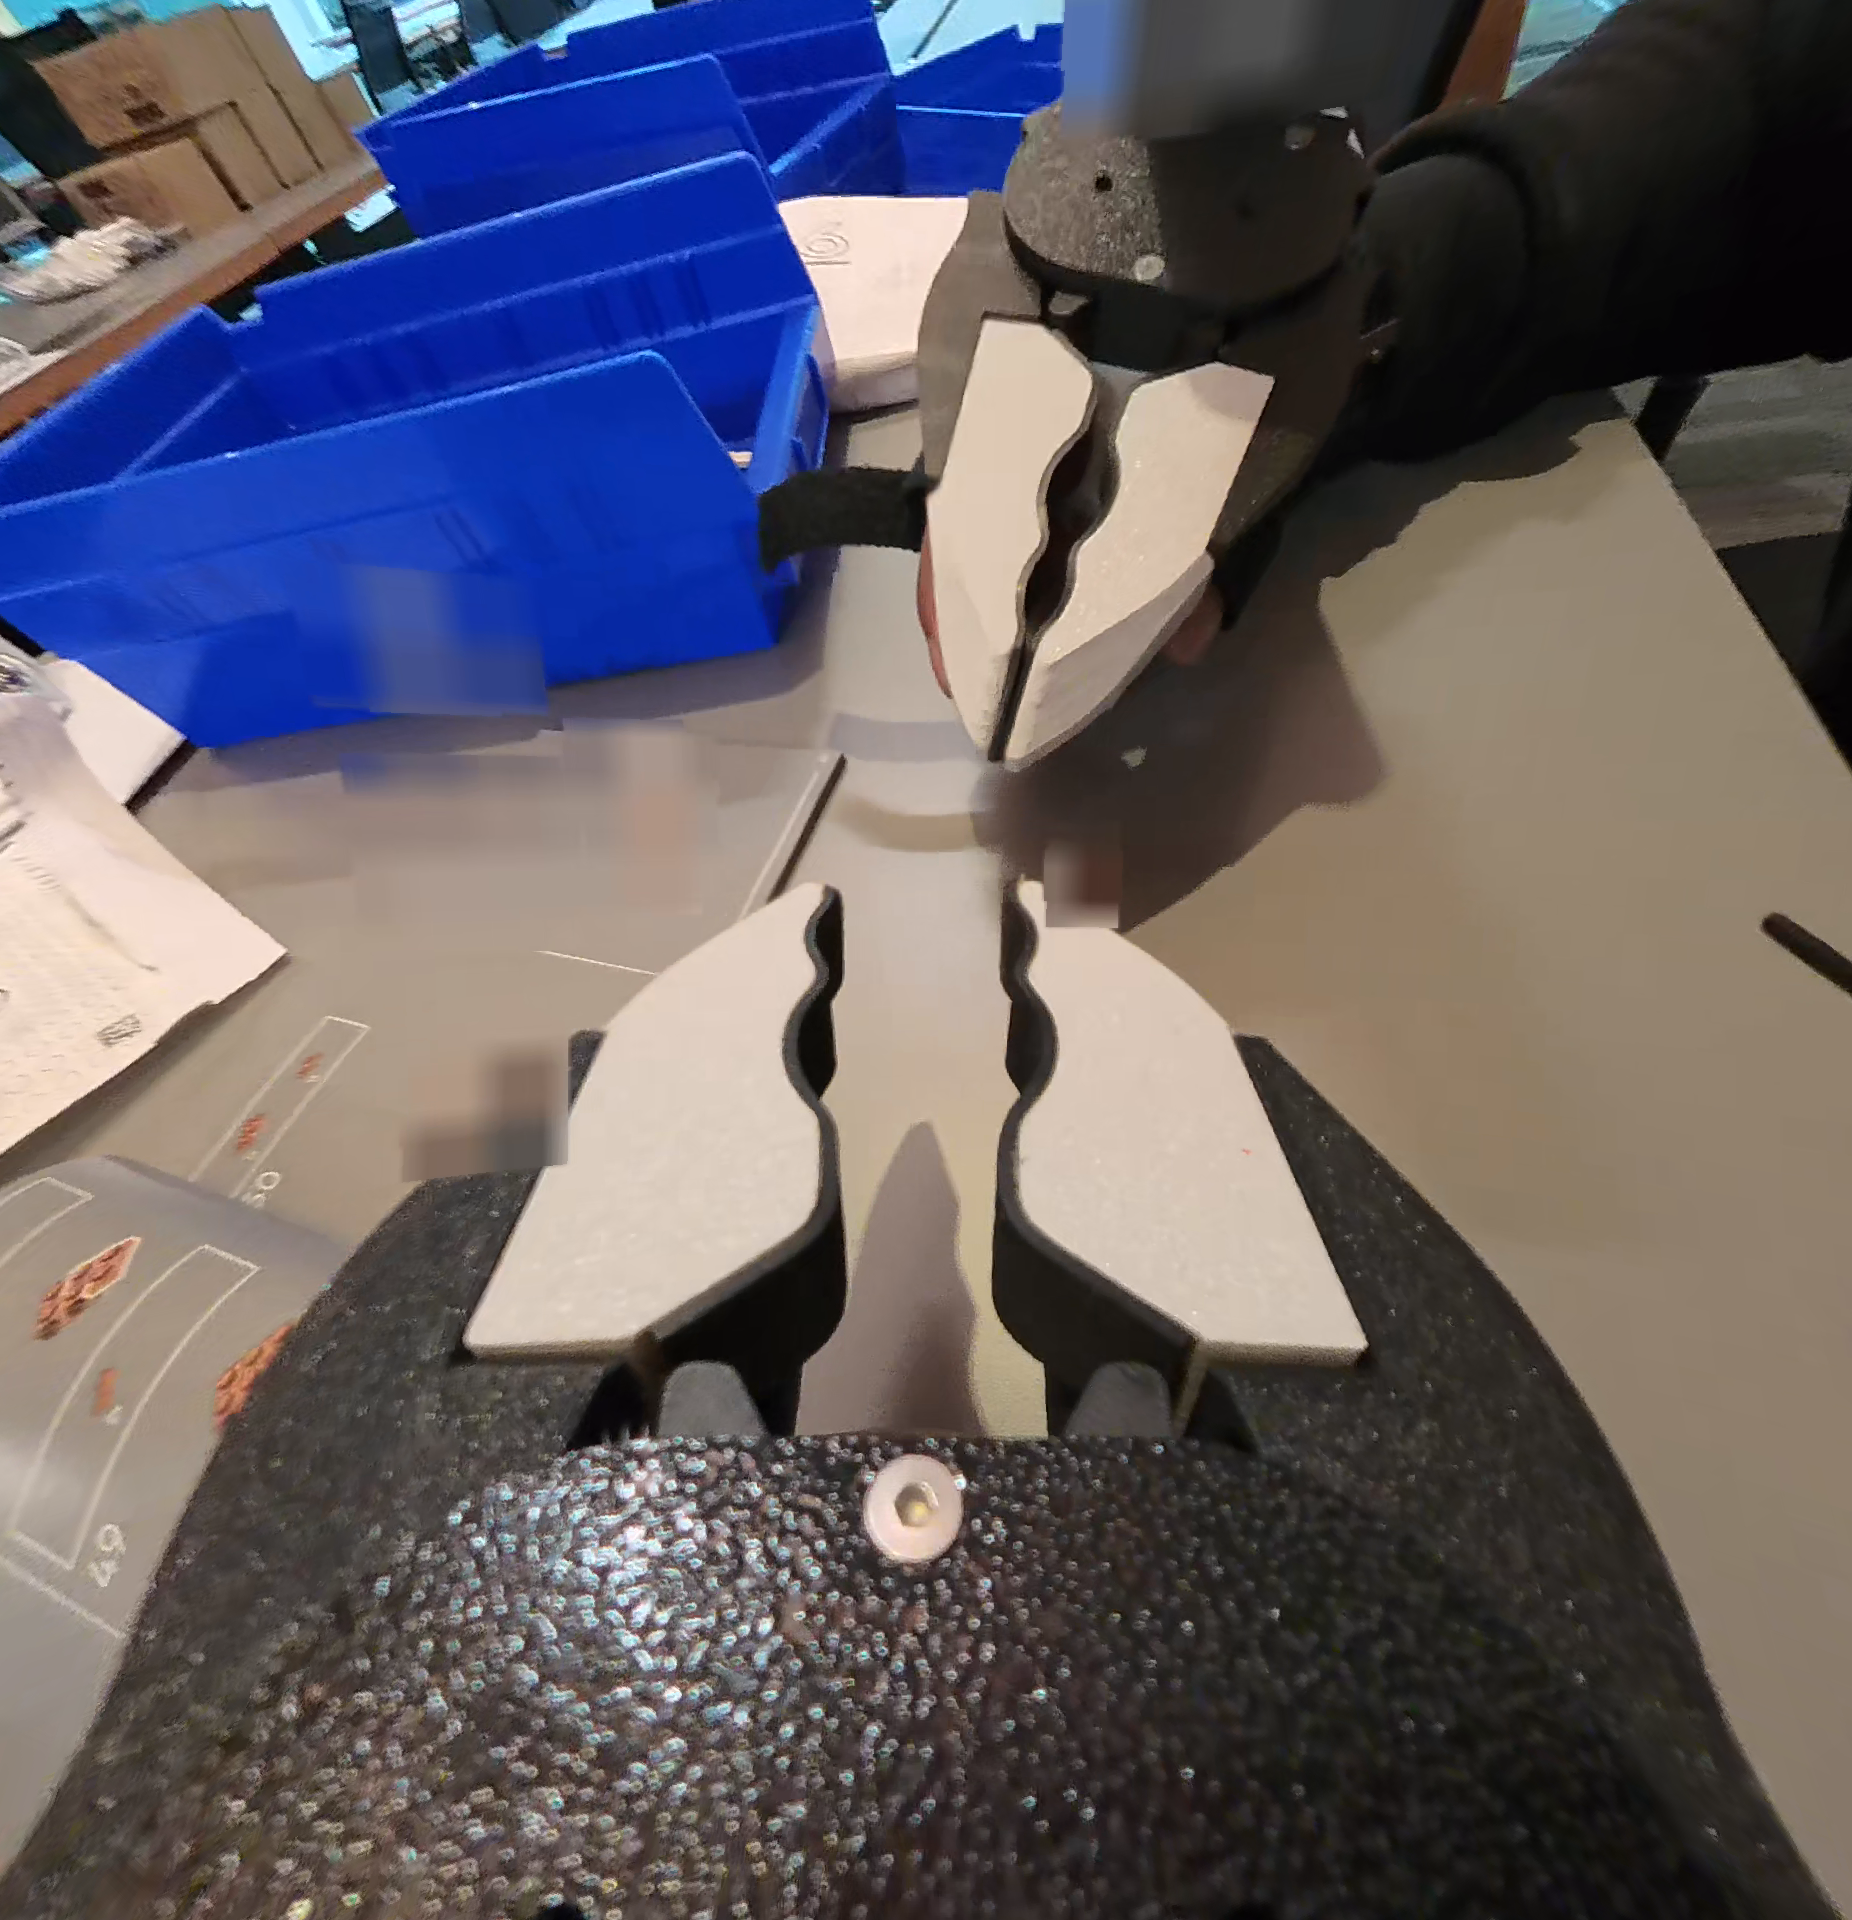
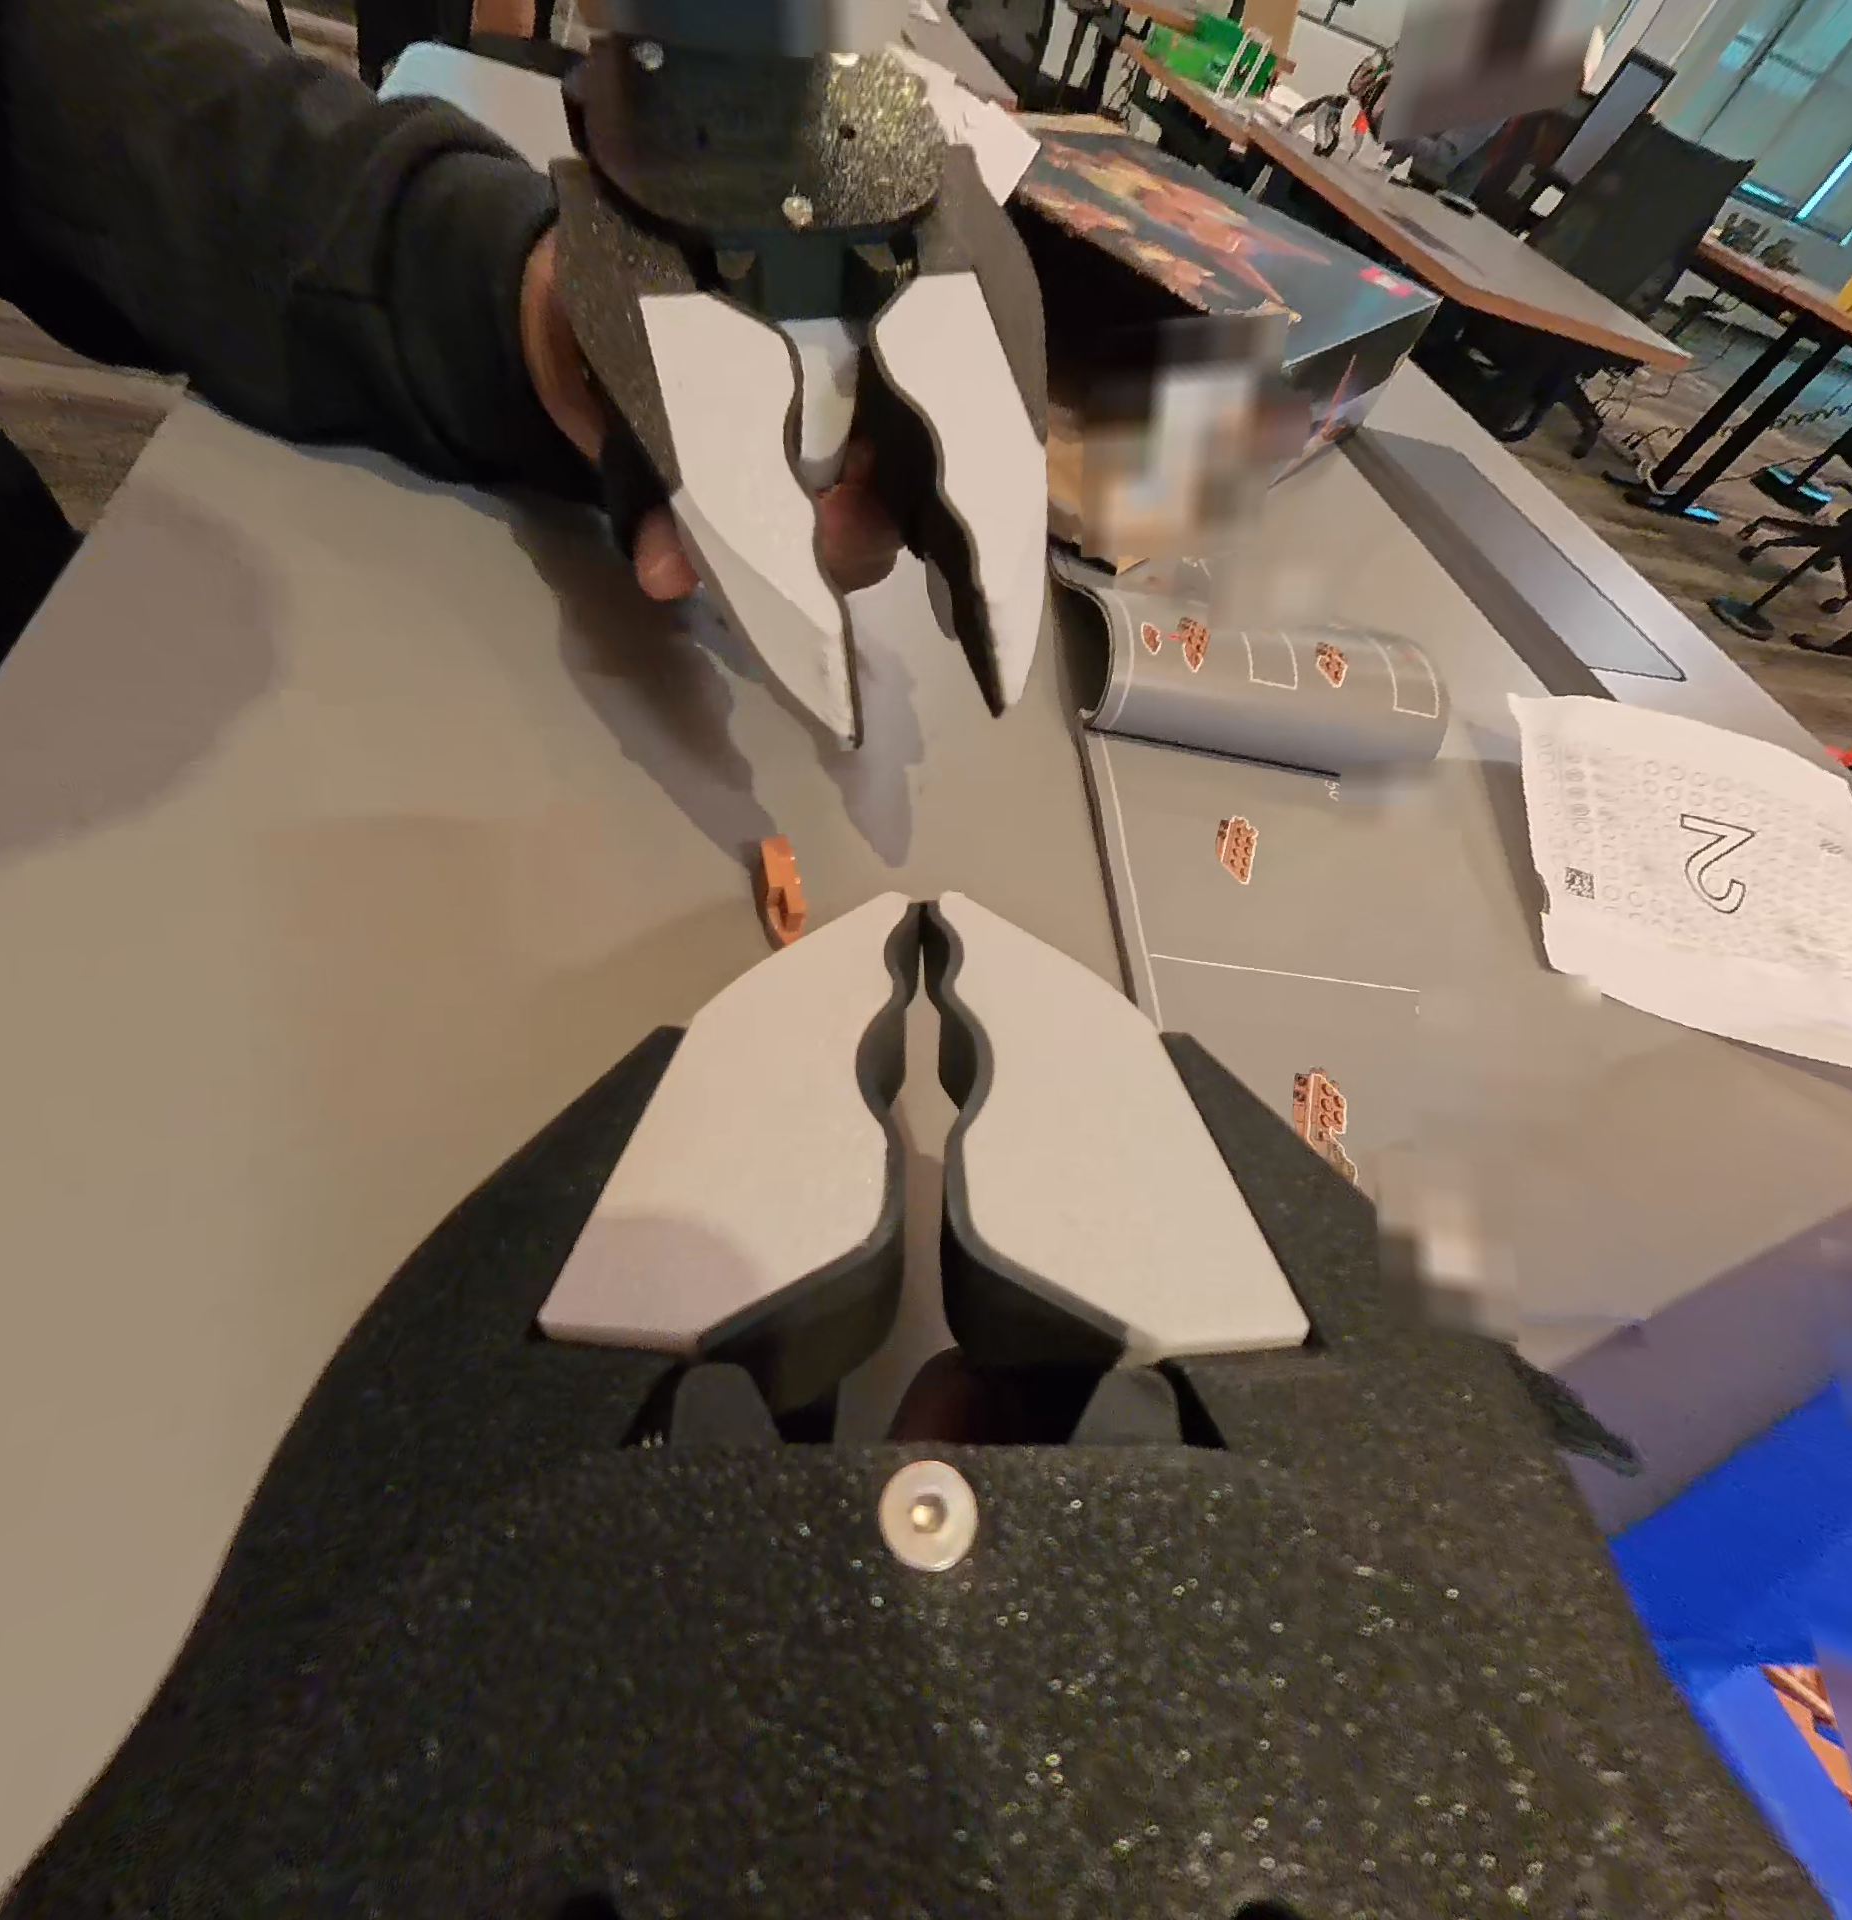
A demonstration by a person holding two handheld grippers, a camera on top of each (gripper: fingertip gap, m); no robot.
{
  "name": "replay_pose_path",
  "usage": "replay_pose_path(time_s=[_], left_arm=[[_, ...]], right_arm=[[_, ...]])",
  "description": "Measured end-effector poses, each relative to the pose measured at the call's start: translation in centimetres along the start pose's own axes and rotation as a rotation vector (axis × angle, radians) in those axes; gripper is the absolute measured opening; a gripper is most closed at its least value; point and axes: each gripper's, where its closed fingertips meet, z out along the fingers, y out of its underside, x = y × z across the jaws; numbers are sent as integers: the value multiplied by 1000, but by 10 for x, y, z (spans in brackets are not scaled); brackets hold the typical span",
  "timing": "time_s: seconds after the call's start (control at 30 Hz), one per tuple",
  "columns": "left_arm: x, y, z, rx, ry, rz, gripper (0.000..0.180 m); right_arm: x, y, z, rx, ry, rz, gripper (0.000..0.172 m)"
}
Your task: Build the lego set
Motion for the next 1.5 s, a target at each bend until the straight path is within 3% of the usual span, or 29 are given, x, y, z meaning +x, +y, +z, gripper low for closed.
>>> replay_pose_path(time_s=[0.43, 0.63, 1.13, 1.37, 1.5], left_arm=[[-22, -8, -14, 119, -56, -162, 25], [-20, -20, -18, 146, -74, -109, 23], [18, -26, 8, 146, -4, 81, 23], [14, -19, 6, 132, 5, 50, 23], [17, -21, 5, 110, 3, 70, 23]], right_arm=[[16, -11, -12, 51, 135, -13, 0], [17, -19, -18, 65, 195, -65, 0], [8, -36, -22, 196, 173, -9, 0], [4, -41, -25, 221, 168, -6, 0], [0, -35, -21, 153, 171, -64, 0]])
